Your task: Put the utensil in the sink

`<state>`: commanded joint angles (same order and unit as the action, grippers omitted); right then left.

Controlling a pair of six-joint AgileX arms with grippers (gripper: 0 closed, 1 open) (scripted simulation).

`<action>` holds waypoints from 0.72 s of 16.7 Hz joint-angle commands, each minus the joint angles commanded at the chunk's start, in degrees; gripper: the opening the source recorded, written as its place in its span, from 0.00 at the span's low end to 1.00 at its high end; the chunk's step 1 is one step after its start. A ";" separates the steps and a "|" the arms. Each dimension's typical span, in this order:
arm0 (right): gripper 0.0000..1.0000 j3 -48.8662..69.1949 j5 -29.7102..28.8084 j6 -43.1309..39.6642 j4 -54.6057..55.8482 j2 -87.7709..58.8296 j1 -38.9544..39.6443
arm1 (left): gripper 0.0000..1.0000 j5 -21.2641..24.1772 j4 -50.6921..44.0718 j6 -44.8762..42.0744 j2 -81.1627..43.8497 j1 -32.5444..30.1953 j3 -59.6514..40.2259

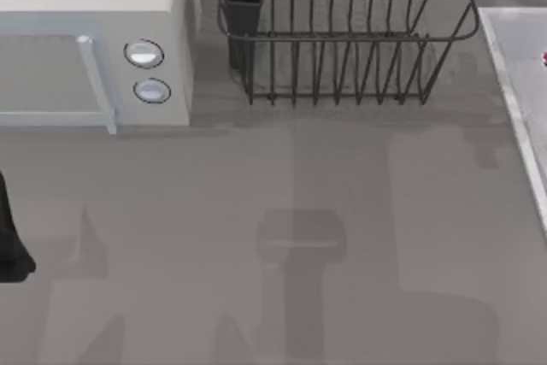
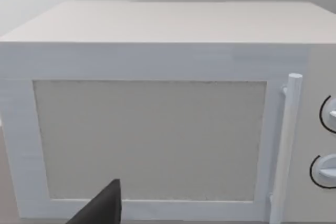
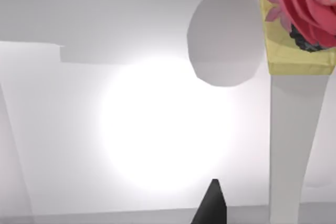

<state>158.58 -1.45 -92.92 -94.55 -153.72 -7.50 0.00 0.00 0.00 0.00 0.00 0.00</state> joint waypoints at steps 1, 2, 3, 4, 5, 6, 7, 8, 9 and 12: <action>0.00 -0.18 0.00 0.00 0.18 0.08 0.00 | 1.00 0.00 0.00 0.00 0.00 0.00 0.00; 0.00 -0.95 0.00 -0.01 0.92 0.40 0.01 | 1.00 0.00 0.00 0.00 0.00 0.00 0.00; 0.00 -2.32 0.01 -0.05 2.10 0.90 0.04 | 1.00 0.00 0.00 0.00 0.00 0.00 0.00; 0.00 -4.27 0.02 -0.10 3.61 1.51 0.08 | 1.00 0.00 0.00 0.00 0.00 0.00 0.00; 0.00 -6.79 0.03 -0.14 5.33 2.18 0.09 | 1.00 0.00 0.00 0.00 0.00 0.00 0.00; 0.00 -9.77 0.04 -0.15 7.17 2.87 0.05 | 1.00 0.00 0.00 0.00 0.00 0.00 0.00; 0.00 -12.90 0.05 -0.15 9.09 3.53 -0.04 | 1.00 0.00 0.00 0.00 0.00 0.00 0.00; 0.00 -15.78 0.06 -0.15 10.99 4.16 -0.15 | 1.00 0.00 0.00 0.00 0.00 0.00 0.00; 0.00 -18.09 0.07 -0.16 12.75 4.75 -0.25 | 1.00 0.00 0.00 0.00 0.00 0.00 0.00; 0.00 -21.38 0.08 -0.22 15.67 5.74 -0.39 | 1.00 0.00 0.00 0.00 0.00 0.00 0.00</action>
<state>137.20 -1.36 -93.14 -78.88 -147.97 -7.89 0.00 0.00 0.00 0.00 0.00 0.00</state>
